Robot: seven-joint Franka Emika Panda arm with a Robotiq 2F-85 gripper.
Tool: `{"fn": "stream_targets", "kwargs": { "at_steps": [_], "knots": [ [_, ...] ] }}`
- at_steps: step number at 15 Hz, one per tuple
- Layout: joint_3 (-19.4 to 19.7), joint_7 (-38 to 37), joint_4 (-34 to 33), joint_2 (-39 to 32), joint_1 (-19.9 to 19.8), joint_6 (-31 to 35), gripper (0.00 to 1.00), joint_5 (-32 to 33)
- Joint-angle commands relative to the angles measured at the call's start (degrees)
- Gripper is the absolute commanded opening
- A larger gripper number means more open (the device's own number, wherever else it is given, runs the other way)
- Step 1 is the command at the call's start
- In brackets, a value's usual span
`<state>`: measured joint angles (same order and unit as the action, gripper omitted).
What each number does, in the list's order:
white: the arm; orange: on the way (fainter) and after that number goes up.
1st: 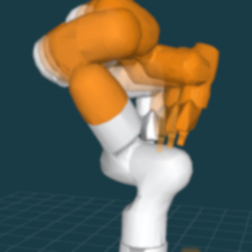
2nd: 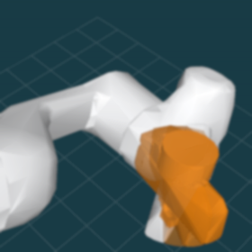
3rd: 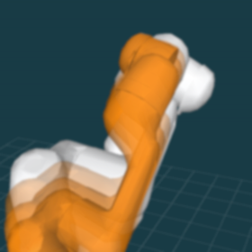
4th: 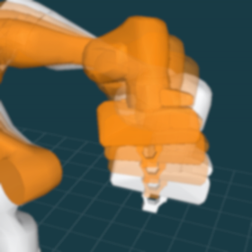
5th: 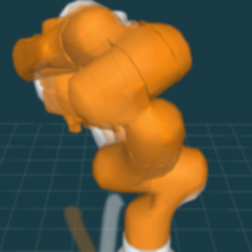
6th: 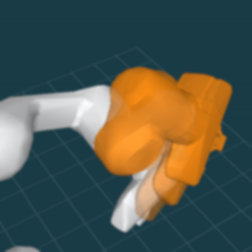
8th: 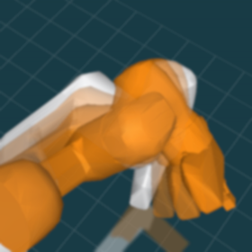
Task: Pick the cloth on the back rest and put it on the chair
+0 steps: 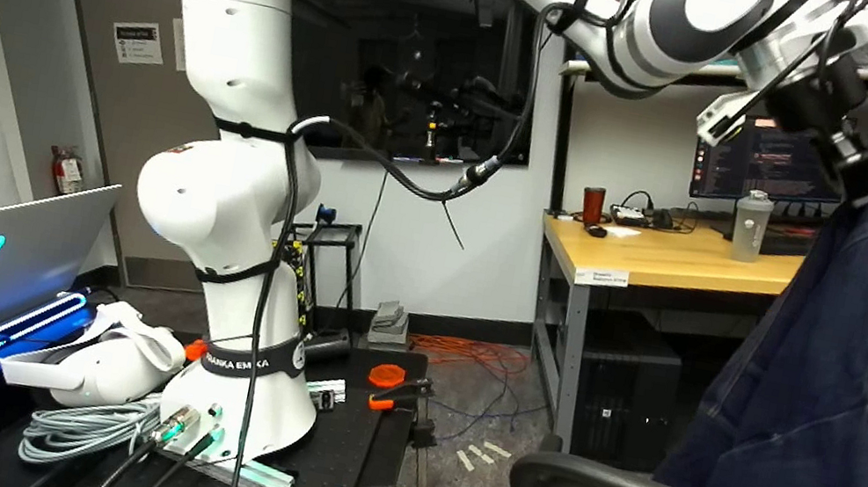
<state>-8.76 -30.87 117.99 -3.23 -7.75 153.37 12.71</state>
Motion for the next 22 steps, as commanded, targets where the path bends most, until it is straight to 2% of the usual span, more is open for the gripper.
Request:
{"fn": "stream_targets", "kwargs": {
  "at_steps": [1,2,8,11,12,18,22],
  "knots": [
    [4.13,12.11,10.77,7.62,2.89,-5.88,0.17,-6.81],
    [4.87,14.54,12.38,8.39,3.14,-8.55,0.3,-6.86],
    [7.27,22.87,16.18,12.44,3.18,-16.98,0.73,-3.02],
    [7.56,23.34,17.63,13.61,2.92,-14.37,0.95,-1.28],
    [7.67,23.44,18.28,13.84,2.91,-12.27,1.0,-1.07],
    [7.93,23.31,21.29,13.79,2.54,1.86,1.0,0.47],
    [8.1,24.15,22.85,13.57,2.62,6.95,1.0,-0.42]
  ]
}}
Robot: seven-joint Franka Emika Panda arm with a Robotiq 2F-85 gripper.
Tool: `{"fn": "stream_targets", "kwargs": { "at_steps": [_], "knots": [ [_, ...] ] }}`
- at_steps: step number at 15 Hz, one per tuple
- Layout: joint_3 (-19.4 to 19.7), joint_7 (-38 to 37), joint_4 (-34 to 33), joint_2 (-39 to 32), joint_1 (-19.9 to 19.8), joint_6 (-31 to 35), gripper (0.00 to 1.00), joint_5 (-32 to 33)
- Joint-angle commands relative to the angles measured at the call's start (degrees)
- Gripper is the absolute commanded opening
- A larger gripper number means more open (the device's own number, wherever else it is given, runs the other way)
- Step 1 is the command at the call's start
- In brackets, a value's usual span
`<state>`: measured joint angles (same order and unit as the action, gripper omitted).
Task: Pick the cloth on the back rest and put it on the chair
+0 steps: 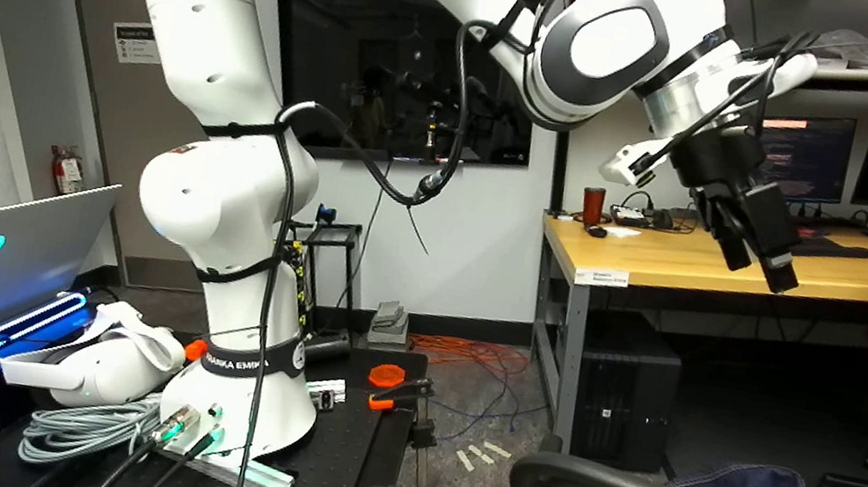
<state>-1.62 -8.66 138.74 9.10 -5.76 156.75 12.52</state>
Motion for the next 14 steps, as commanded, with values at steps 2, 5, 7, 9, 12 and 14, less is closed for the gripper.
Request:
{"fn": "stream_targets", "kwargs": {
  "at_steps": [2,5,7,9,12,14],
  "knots": [
    [0.46,0.46,0.7,0.01,0.39,1.98,1.0,-0.08],
    [0.48,0.47,0.84,-0.21,0.4,2.08,1.0,-0.08],
    [0.48,0.47,0.83,-0.24,0.41,2.08,1.0,-0.08],
    [0.48,0.47,0.84,-0.24,0.41,2.08,1.0,-0.08],
    [0.48,0.47,0.84,-0.24,0.41,2.08,1.0,-0.08],
    [0.48,0.47,0.84,-0.24,0.41,2.08,1.0,-0.08]
  ]
}}
